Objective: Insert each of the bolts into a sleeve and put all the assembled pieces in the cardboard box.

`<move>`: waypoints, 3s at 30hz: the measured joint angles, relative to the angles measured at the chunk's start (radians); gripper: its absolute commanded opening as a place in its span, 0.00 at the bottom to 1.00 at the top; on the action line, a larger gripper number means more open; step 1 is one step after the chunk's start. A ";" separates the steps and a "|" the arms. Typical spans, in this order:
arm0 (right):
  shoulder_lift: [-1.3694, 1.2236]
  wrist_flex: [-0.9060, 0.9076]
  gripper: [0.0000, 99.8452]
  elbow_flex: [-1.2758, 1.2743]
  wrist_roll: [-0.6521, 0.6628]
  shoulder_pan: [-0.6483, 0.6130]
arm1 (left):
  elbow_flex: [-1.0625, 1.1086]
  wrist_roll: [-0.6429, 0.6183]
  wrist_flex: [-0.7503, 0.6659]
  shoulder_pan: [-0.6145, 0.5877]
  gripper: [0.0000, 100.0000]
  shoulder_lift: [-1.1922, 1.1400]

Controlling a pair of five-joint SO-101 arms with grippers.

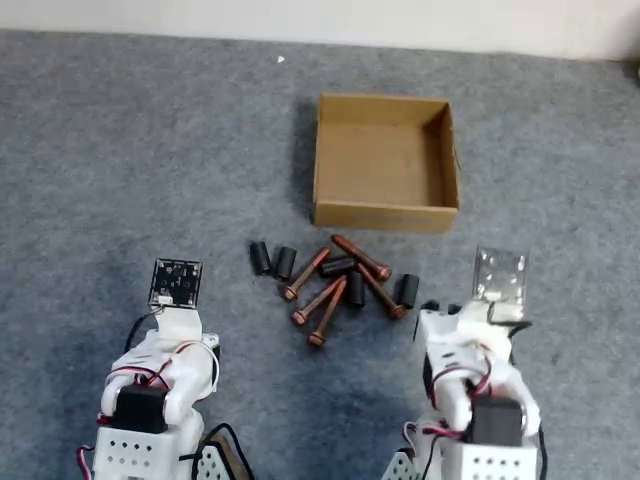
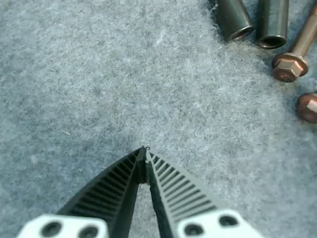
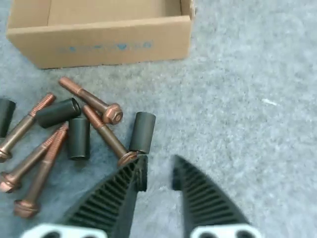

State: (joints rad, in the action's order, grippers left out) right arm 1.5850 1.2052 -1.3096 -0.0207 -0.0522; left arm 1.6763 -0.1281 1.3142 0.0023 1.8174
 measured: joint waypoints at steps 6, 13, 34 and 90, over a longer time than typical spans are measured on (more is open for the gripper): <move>-0.367 0.000 0.16 0.213 -0.038 -0.089 | 0.000 0.000 0.000 0.000 0.01 0.000; -0.717 -0.107 0.16 0.295 -0.120 -0.209 | 0.000 0.000 0.000 0.000 0.01 0.000; -1.375 -0.517 0.16 0.431 -0.140 -0.129 | 0.000 0.000 0.000 0.000 0.01 0.000; -1.099 -0.427 0.00 0.348 0.051 0.048 | -0.129 0.204 0.000 -0.040 0.01 0.000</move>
State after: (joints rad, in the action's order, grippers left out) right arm 0.4864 0.7787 -0.9613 0.0299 -0.0046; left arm 1.5474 0.0760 1.3142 -0.0376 1.8174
